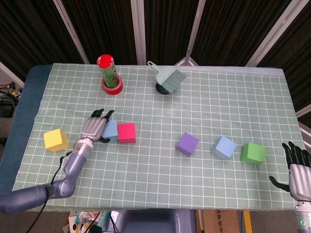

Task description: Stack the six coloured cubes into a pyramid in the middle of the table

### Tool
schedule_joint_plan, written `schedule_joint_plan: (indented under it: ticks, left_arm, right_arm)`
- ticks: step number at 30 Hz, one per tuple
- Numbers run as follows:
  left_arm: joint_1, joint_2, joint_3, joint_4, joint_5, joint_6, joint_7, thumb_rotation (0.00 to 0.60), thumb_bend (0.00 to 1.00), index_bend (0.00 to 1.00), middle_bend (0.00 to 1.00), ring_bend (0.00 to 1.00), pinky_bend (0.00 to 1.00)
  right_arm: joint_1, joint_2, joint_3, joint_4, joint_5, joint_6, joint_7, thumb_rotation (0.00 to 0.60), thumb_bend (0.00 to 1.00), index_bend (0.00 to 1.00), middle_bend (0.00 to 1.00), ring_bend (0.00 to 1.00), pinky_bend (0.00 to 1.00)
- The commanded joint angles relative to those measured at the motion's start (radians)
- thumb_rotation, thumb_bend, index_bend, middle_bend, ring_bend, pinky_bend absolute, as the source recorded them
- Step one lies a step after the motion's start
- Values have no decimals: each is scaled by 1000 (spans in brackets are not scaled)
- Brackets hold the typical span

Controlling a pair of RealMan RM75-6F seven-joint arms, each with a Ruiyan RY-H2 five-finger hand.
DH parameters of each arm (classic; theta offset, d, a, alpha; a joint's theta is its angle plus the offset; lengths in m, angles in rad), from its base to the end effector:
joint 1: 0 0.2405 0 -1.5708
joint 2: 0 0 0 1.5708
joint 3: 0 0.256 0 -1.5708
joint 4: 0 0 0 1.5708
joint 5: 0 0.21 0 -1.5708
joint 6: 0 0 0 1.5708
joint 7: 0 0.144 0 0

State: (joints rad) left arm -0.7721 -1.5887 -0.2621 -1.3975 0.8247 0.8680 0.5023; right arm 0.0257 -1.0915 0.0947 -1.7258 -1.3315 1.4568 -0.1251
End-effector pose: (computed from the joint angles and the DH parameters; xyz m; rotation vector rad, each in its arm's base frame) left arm -0.1642 0.3719 -0.0213 -1.7537 -1.0771 -0.7546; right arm -0.3207 -0.1683 0.1674 1.2296 -0.9783 0.7600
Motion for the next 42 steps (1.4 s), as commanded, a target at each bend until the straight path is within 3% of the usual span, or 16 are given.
schedule_joint_plan:
  ticks: [1,22,34,42]
  left_arm:
    - [-10,-2,6,-3,7,-7,-2,600,258,0,373,0,20]
    - [-26,63,57,-90,20,14,-7,600,258,0,381,0,20]
    - [-53,41,67,-104,-10,37,20,600,258,0,383,0,20]
    - [-81,6,56,-53,-29,47,31,600,258,0,385,0,20]
  right_arm:
    - [0,0,1,-1,2,-1,0,600,190,0,0,0,0]
    - [-1,-1,0,-6,1,3,1,600,190,0,0,0,0]
    - [-2,0,0,-7,-2,6,5,600,190,0,0,0,0]
    - [-3,0,0,-9,-4,7,11,600,190,0,0,0,0]
